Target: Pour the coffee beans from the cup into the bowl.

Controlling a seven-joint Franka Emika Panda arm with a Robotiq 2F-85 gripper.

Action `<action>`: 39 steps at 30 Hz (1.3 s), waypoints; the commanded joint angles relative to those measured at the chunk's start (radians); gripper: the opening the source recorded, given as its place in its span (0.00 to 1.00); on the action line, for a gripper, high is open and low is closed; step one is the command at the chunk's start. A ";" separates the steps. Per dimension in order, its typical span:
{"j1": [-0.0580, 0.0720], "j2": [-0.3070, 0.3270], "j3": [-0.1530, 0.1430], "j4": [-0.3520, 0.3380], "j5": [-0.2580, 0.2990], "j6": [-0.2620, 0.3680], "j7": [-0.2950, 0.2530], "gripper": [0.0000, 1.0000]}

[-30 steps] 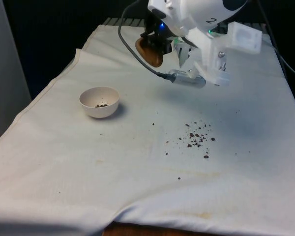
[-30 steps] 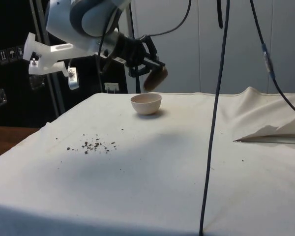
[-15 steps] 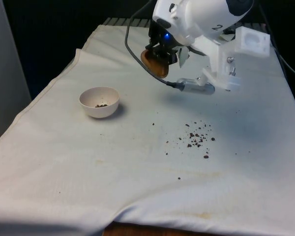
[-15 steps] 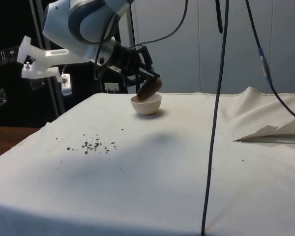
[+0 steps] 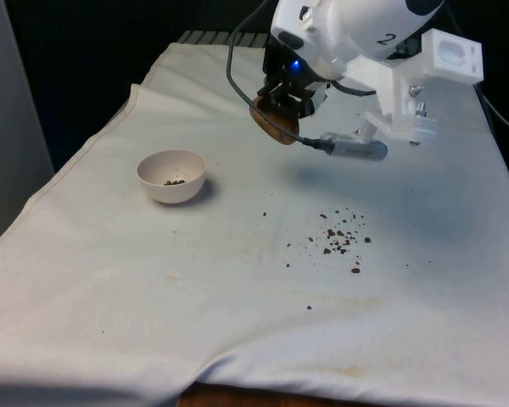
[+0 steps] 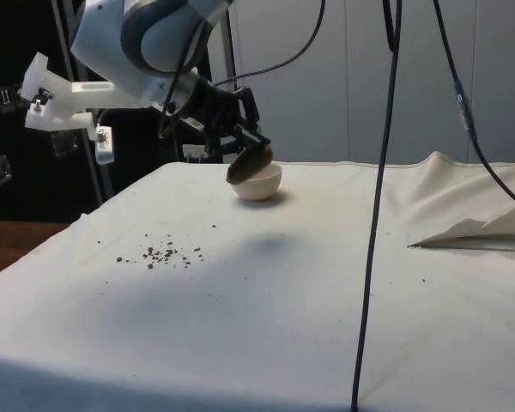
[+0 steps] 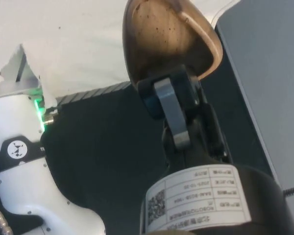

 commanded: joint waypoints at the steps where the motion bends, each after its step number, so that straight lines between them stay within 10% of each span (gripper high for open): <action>1: -0.003 -0.011 0.003 -0.015 -0.002 0.031 0.006 0.00; 39: -0.006 -0.024 -0.012 -0.119 -0.043 0.324 0.085 0.00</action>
